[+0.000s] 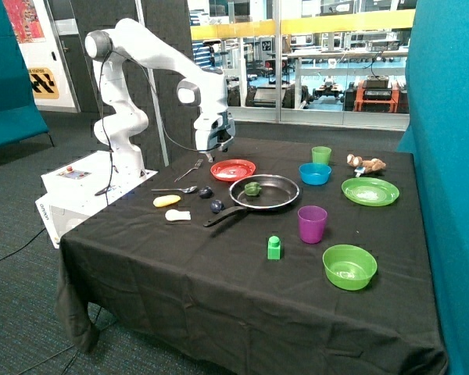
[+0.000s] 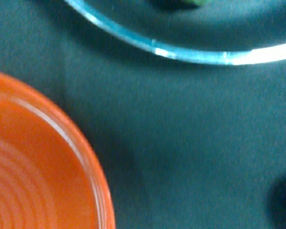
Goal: Cook the capsicum and place it on a plate
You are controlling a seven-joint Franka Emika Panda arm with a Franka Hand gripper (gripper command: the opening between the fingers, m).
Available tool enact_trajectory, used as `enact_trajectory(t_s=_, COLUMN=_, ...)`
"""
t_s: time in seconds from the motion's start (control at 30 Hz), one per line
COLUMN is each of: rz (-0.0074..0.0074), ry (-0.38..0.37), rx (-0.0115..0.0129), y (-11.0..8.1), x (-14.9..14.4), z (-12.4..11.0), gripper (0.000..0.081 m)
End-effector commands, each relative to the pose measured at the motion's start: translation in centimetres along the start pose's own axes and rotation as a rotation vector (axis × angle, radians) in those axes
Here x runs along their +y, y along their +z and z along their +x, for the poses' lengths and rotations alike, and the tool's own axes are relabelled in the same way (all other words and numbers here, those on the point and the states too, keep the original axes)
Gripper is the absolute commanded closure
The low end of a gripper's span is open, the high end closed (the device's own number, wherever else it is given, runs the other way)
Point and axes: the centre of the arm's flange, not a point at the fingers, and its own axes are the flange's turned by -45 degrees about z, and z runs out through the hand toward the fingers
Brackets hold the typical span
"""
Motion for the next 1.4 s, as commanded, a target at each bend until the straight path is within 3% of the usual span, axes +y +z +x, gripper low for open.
enact_trajectory(t_s=0.0, rz=0.0026, ry=0.024, rx=-0.0141, y=0.2, x=0.6, z=3.1, gripper=0.0277)
enact_trajectory(t_s=0.97, rz=0.0023, ry=0.071, rx=-0.0142, y=3.5, x=0.0, z=10.5, gripper=0.0268)
enact_trajectory(t_s=1.37, rz=0.0021, ry=0.097, rx=-0.0142, y=5.7, x=-0.6, z=12.8, gripper=0.0269)
